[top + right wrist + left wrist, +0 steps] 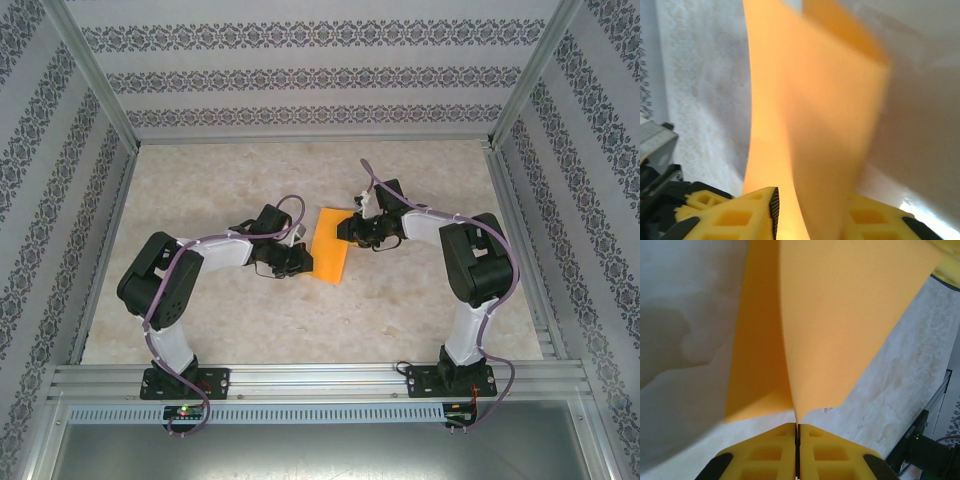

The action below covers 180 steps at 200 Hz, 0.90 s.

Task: Fold a paper plane with a square sheet of paper (pick it up from the middle)
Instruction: Place a square sheet of paper at the center of the table, then fold the triangle a second time at the center of the table.

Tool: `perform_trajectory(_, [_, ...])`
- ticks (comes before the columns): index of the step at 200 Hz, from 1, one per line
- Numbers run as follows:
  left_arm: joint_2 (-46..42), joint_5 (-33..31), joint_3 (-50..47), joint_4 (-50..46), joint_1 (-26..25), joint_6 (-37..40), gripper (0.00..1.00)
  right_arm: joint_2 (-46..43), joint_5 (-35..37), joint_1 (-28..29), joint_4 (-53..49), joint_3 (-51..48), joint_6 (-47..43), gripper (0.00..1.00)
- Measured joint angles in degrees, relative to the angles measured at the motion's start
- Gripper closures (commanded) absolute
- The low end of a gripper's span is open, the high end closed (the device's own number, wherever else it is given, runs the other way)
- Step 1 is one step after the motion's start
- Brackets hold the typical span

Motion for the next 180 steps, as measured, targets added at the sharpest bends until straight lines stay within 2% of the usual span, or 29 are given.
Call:
perform_trajectory(32, [0.5, 0.0, 0.1, 0.0, 0.0, 0.0, 0.89, -0.3, 5.2, -0.4, -5.2, 0.6, -3.6, 0.57])
perform_trajectory(77, [1.1, 0.0, 0.1, 0.0, 0.0, 0.0, 0.89, -6.9, 12.5, -0.8, -10.8, 0.6, -5.4, 0.56])
perform_trajectory(96, [1.3, 0.0, 0.1, 0.1, 0.0, -0.1, 0.89, -10.4, 14.5, -0.8, -11.5, 0.5, -5.3, 0.59])
perform_trajectory(121, [1.7, 0.0, 0.1, 0.2, 0.0, -0.2, 0.88, -11.9, 14.5, -0.7, -10.0, 0.5, -4.7, 0.68])
perform_trajectory(141, [1.8, 0.0, 0.1, 0.2, 0.0, -0.2, 0.87, -9.3, 13.8, -0.3, -8.9, 1.1, -3.8, 0.75])
perform_trajectory(180, [1.8, 0.0, 1.2, 0.1, 0.0, -0.2, 0.85, -2.3, 13.2, 0.9, -7.7, 2.6, -3.4, 0.82])
